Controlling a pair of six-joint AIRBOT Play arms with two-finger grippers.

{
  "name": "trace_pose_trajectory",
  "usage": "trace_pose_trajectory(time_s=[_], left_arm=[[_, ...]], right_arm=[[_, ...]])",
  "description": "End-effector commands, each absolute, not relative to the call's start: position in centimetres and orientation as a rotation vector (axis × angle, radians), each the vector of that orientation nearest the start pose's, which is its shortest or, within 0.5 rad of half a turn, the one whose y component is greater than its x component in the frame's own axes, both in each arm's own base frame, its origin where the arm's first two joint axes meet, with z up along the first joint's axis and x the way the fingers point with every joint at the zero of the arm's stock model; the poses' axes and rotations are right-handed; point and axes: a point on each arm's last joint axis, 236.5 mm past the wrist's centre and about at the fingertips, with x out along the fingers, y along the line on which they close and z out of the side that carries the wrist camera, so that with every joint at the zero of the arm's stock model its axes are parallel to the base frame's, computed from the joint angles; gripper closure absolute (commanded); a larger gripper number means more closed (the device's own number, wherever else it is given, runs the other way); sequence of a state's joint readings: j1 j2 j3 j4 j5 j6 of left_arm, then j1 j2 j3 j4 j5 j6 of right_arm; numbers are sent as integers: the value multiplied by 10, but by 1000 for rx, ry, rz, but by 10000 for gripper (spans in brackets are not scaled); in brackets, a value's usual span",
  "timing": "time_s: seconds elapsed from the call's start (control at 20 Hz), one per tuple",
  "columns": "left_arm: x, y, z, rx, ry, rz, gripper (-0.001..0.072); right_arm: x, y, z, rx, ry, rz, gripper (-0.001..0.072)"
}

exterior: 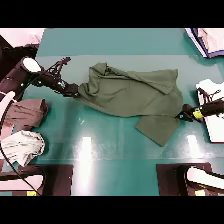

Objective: Fold the shirts.

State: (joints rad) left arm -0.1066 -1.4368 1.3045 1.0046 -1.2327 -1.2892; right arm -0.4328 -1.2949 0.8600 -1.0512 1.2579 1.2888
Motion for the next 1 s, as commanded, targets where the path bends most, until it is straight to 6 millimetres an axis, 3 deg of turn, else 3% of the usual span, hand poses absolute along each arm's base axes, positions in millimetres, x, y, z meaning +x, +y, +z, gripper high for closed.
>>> trace_pose_trajectory(time_s=[0.0,0.05,0.15,0.25,0.35,0.45,0.5,0.6,0.7,0.85,0.95], left_arm=[[415,-152,72,-252,1132,-515,686],[428,-144,109,-256,1022,-496,686],[443,-125,202,-254,775,-459,685],[434,-110,300,-221,534,-442,685],[400,-103,395,-169,299,-433,685],[353,-100,471,-129,106,-435,685],[329,-100,501,-115,22,-437,685],[277,-99,550,-85,-123,-442,685],[226,-100,586,-63,-241,-452,685],[164,-101,612,-73,-349,-464,685],[139,-102,616,-77,-377,-471,686]], right_arm=[[330,-10,-10,538,1310,168,691],[347,-14,23,491,1215,166,691],[381,-22,116,400,958,143,692],[397,-28,221,324,671,112,691],[386,-28,326,252,405,94,691],[354,-19,410,176,197,90,691],[334,-14,443,141,114,85,691],[291,1,495,87,-26,90,691],[250,17,530,40,-119,100,691],[202,34,557,-27,-190,100,692],[185,30,562,-54,-178,50,692]])
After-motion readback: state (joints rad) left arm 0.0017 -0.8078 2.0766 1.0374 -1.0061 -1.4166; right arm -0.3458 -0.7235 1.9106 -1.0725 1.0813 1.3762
